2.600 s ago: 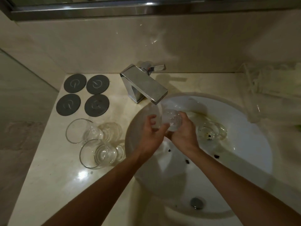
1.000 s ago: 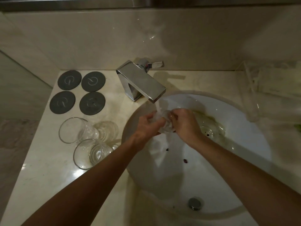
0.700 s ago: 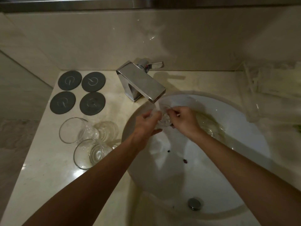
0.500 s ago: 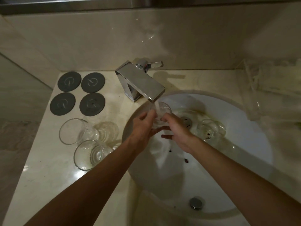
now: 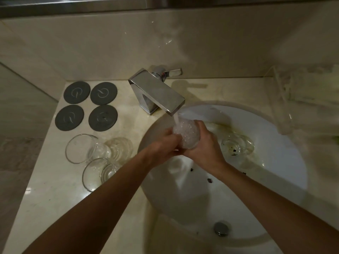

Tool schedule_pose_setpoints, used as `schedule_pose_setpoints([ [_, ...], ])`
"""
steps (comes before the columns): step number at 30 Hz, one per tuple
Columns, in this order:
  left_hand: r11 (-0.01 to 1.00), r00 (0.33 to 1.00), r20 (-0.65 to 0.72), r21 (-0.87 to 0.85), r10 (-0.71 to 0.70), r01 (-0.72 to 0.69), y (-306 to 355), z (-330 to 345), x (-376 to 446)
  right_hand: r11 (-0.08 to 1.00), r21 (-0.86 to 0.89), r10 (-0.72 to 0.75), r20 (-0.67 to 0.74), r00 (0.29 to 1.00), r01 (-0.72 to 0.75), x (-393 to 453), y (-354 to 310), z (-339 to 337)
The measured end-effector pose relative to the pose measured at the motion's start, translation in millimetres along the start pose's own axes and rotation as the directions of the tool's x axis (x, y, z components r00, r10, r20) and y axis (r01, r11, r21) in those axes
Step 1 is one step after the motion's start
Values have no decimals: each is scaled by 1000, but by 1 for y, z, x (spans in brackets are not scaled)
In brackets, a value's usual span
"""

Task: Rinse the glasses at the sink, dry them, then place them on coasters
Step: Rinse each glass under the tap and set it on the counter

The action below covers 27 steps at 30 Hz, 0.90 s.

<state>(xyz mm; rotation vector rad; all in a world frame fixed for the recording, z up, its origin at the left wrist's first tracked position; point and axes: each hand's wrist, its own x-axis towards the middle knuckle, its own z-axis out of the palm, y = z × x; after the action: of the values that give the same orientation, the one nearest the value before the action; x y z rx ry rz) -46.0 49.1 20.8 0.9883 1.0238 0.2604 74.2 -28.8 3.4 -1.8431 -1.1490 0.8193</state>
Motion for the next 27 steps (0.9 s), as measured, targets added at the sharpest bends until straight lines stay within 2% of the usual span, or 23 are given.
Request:
schedule_pose_setpoints([
  [1,961,993,-87,272,76,-50,5,-3,2,996,-81,-36,0,999,36,0,3,-1],
  [2,815,969,-131,572,209,-99,10,-7,5,986,-159,-55,5,998,56,0,5,-1],
  [3,597,934,-120,794,338,-114,14,-9,6,975,-214,-61,11,998,62,0,7,0],
  [4,384,899,-88,919,430,-94,19,-9,5,968,-245,-60,14,998,61,0,9,1],
  [5,238,866,-53,968,497,-78,20,-9,4,965,-258,-55,10,998,56,0,11,2],
  [6,185,834,-32,979,551,-84,20,-7,3,966,-255,-47,0,999,46,0,12,3],
  [7,201,802,-33,973,597,-110,16,-6,2,972,-235,-34,-6,999,32,1,13,3],
  [8,282,791,-63,949,609,-141,11,-5,2,978,-207,-30,-8,1000,28,1,13,3],
  [9,406,813,-115,900,571,-159,6,-4,2,983,-184,-31,-6,1000,29,1,15,4],
  [11,694,900,-161,695,405,-188,-3,-5,5,980,-190,-52,11,999,53,2,20,0],
  [12,800,930,-153,568,334,-194,-7,-6,6,973,-220,-71,27,997,75,3,23,-3],
  [13,854,947,-135,482,293,-195,-9,-7,5,961,-257,-92,45,995,100,4,27,-8],
  [15,865,951,-100,452,291,-217,-12,-10,4,933,-322,-136,89,987,158,8,31,-20],
  [17,847,944,-95,477,315,-235,-13,-11,5,882,-381,-248,125,961,277,14,31,-29],
  [20,831,938,-102,502,331,-238,-12,-12,11,746,-503,-399,185,898,436,23,31,-36],
  [23,837,934,-119,492,336,-239,-12,-12,16,630,-600,-439,250,863,494,29,29,-37],
  [27,868,929,-164,438,333,-234,-12,-11,17,511,-671,-516,262,816,538,33,26,-36],
])
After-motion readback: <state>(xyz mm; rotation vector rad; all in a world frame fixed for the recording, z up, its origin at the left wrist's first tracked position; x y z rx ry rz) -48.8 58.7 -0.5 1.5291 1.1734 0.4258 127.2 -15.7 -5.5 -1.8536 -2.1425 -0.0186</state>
